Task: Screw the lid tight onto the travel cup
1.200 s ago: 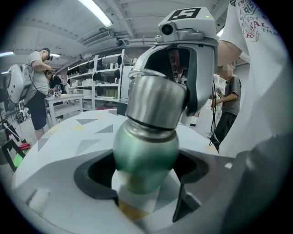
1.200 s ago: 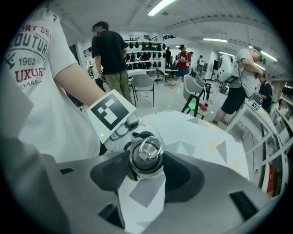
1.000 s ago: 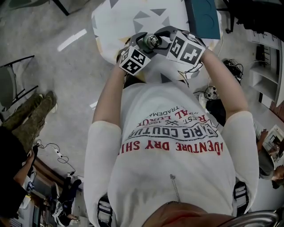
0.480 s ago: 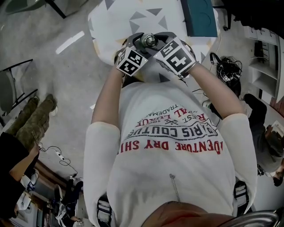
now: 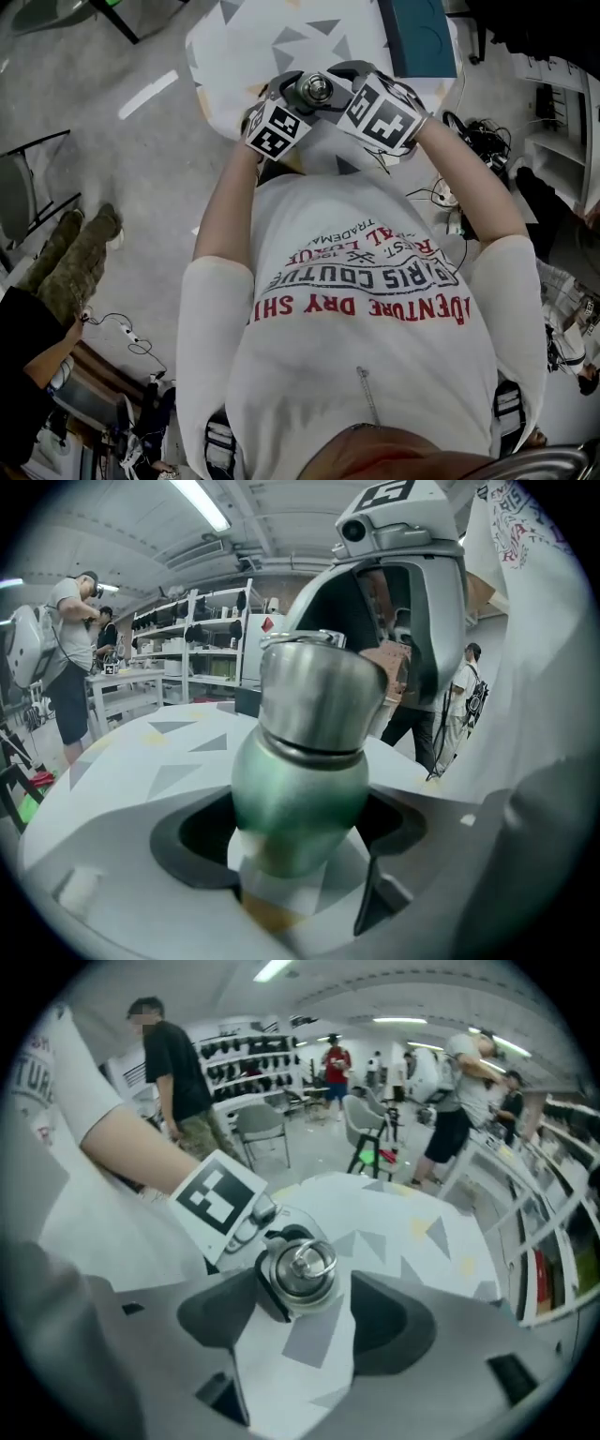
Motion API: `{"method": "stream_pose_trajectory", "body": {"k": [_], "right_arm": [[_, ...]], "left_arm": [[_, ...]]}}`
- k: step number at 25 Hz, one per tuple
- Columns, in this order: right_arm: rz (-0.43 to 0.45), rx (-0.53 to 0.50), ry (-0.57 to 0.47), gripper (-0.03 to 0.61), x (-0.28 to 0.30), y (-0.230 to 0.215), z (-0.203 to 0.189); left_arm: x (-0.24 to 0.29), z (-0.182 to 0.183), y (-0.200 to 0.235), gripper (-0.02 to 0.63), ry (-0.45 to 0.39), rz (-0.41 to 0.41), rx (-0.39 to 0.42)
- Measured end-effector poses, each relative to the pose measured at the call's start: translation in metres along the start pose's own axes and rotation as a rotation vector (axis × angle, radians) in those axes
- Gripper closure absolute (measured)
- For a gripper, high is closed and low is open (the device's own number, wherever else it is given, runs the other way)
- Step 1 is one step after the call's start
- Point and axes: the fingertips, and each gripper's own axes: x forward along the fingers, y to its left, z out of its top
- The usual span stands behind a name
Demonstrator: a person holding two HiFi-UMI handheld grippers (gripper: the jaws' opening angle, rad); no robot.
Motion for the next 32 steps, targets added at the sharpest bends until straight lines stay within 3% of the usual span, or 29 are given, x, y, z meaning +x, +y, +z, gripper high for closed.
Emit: {"method": "stream_pose_trajectory", "body": {"k": [4, 7, 10, 14, 18, 29, 32], "right_arm": [[0.072, -0.32, 0.104, 0.295, -0.003, 0.002, 0.004], [0.099, -0.473, 0.17, 0.295, 0.003, -0.001, 0.007], [0.153, -0.553, 0.22, 0.295, 0.008, 0.005, 0.005], [0.211, -0.559, 0.234, 0.318, 0.012, 0.008, 0.003], [0.206, -0.439, 0.183, 0.319, 0.012, 0.004, 0.006], [-0.003, 0.255, -0.009, 0.324, 0.013, -0.009, 0.005], [-0.006, 0.31, -0.046, 0.325, 0.013, -0.01, 0.005]], "left_arm": [[0.001, -0.001, -0.001, 0.227, 0.006, -0.007, -0.002], [0.001, -0.001, -0.001, 0.227, 0.01, -0.011, -0.001], [0.001, 0.0, -0.003, 0.227, 0.017, -0.023, 0.004], [0.002, -0.001, -0.004, 0.225, 0.023, -0.033, 0.007], [0.002, -0.002, -0.003, 0.225, 0.03, -0.041, 0.008], [0.002, -0.004, -0.001, 0.222, 0.029, -0.045, -0.004], [0.002, -0.004, -0.001, 0.222, 0.031, -0.049, -0.006]]}}
